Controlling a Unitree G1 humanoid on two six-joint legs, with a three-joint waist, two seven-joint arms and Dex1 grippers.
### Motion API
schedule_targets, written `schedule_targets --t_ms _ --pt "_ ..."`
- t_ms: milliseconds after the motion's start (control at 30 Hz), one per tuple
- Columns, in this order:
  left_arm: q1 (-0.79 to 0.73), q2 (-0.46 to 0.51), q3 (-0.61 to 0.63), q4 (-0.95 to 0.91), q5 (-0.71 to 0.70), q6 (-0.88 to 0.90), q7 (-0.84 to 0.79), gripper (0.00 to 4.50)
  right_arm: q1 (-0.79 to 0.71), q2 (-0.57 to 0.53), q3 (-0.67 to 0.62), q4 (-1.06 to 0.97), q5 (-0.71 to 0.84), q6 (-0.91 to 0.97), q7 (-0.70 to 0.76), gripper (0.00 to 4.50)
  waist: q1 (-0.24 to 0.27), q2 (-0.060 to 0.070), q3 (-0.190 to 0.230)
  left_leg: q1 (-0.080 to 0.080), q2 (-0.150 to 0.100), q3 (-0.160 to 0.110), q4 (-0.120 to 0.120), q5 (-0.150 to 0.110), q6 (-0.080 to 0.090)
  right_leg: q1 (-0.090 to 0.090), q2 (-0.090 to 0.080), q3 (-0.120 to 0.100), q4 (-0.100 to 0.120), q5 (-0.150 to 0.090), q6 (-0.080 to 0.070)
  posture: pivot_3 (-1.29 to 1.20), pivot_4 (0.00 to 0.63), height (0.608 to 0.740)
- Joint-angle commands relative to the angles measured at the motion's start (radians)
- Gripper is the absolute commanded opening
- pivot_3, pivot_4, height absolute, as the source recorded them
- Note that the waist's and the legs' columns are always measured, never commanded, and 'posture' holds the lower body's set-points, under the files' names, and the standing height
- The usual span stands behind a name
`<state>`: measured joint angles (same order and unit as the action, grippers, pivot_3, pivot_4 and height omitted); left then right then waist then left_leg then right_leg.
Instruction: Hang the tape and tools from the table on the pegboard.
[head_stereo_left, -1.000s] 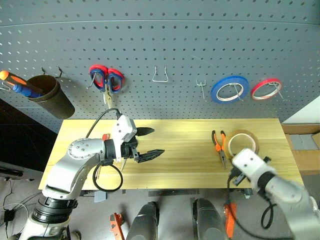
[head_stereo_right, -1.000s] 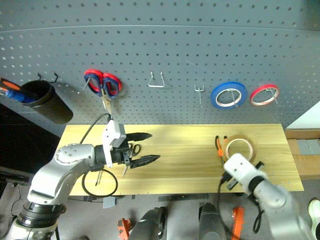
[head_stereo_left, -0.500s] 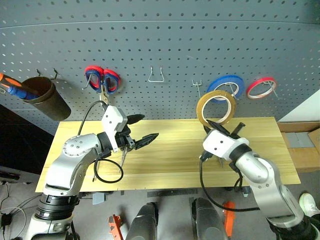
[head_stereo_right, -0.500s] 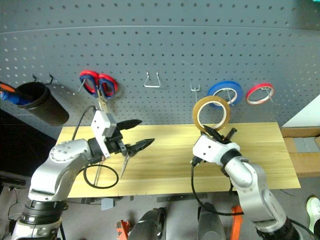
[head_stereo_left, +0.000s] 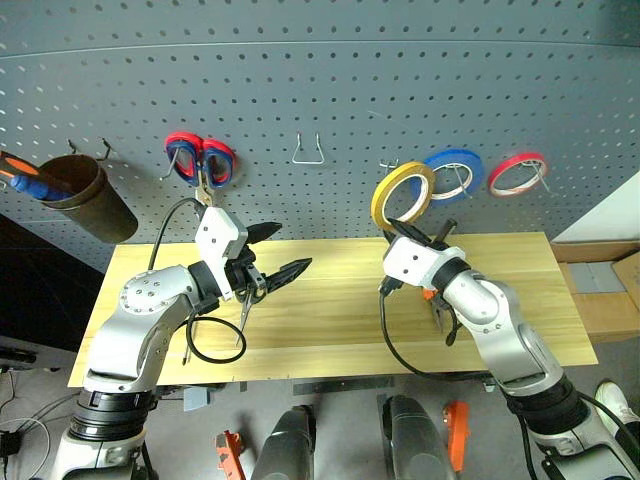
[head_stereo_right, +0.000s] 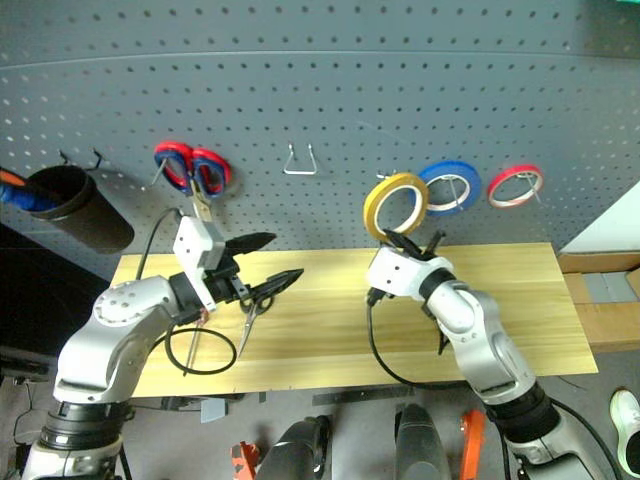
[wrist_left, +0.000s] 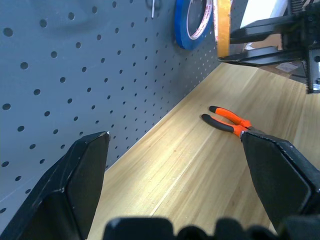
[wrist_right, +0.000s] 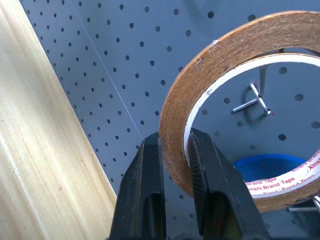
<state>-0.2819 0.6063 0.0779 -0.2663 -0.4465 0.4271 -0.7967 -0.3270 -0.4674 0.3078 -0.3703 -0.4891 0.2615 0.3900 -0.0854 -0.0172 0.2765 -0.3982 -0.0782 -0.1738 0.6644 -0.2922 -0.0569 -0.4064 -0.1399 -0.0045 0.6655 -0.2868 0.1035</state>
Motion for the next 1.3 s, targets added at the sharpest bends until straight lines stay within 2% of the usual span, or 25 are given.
schedule_targets --t_ms 33,167,267,500,733,1033,1167,1300 --pt "0.008 0.003 0.018 -0.028 0.003 -0.03 0.001 4.5 0.072 -0.018 -0.055 -0.142 -0.008 0.033 0.028 0.13 0.0 0.0 0.0 0.0 0.0 0.0 0.0 0.0 0.0 0.0 0.0 0.0 0.0 0.0 0.0 -0.12 0.249 0.74" --pt "0.002 -0.002 0.013 -0.021 0.005 -0.037 0.0 4.5 0.118 -0.016 -0.072 -0.259 -0.022 0.081 0.068 0.13 0.0 0.0 0.0 0.0 0.0 0.001 0.0 0.0 0.0 0.0 0.0 0.0 0.0 0.0 0.0 -0.13 0.25 0.74" --pt "-0.01 -0.005 0.01 0.003 0.009 -0.049 -0.004 4.5 0.09 0.005 -0.036 -0.284 -0.036 0.109 0.096 0.13 -0.004 0.0 0.0 0.001 0.001 0.003 0.0 0.0 0.0 0.0 0.001 0.001 0.001 0.001 -0.001 -0.15 0.253 0.74" --pt "-0.037 -0.011 0.007 0.033 0.013 -0.072 -0.012 4.5 -0.017 0.045 0.035 -0.137 -0.057 0.116 0.133 0.13 -0.003 0.0 0.0 0.003 0.003 0.004 0.001 0.001 -0.002 -0.001 0.004 0.004 0.005 0.002 -0.003 -0.14 0.252 0.74" --pt "-0.037 -0.011 0.005 0.021 0.017 -0.082 -0.011 4.5 -0.101 0.025 0.015 0.016 -0.044 0.063 0.119 0.13 -0.003 0.0 0.0 0.003 0.003 0.007 0.001 0.001 -0.002 -0.004 0.004 0.007 0.008 0.002 -0.003 -0.13 0.251 0.74" --pt "-0.03 -0.014 0.001 0.015 0.026 -0.09 -0.003 4.5 -0.129 0.038 -0.001 0.116 -0.029 0.017 0.082 0.13 -0.003 0.0 0.0 0.003 0.003 0.011 0.001 0.001 -0.002 -0.008 0.005 0.012 0.011 0.002 -0.003 -0.12 0.252 0.74" --pt "-0.039 -0.023 0.008 0.037 0.048 -0.102 0.022 4.5 -0.09 0.048 -0.033 0.093 0.011 0.015 0.076 1.43 -0.002 -0.001 0.0 0.003 0.003 0.012 0.001 0.001 -0.002 -0.009 0.005 0.014 0.012 0.002 -0.003 -0.12 0.252 0.74" --pt "-0.024 -0.008 0.01 0.054 0.066 -0.12 0.012 4.5 0.013 0.054 -0.071 -0.003 0.049 0.057 0.095 2.81 0.0 -0.001 0.0 0.002 0.003 0.012 0.001 0.001 -0.002 -0.01 0.005 0.014 0.012 0.002 -0.003 -0.12 0.249 0.74"
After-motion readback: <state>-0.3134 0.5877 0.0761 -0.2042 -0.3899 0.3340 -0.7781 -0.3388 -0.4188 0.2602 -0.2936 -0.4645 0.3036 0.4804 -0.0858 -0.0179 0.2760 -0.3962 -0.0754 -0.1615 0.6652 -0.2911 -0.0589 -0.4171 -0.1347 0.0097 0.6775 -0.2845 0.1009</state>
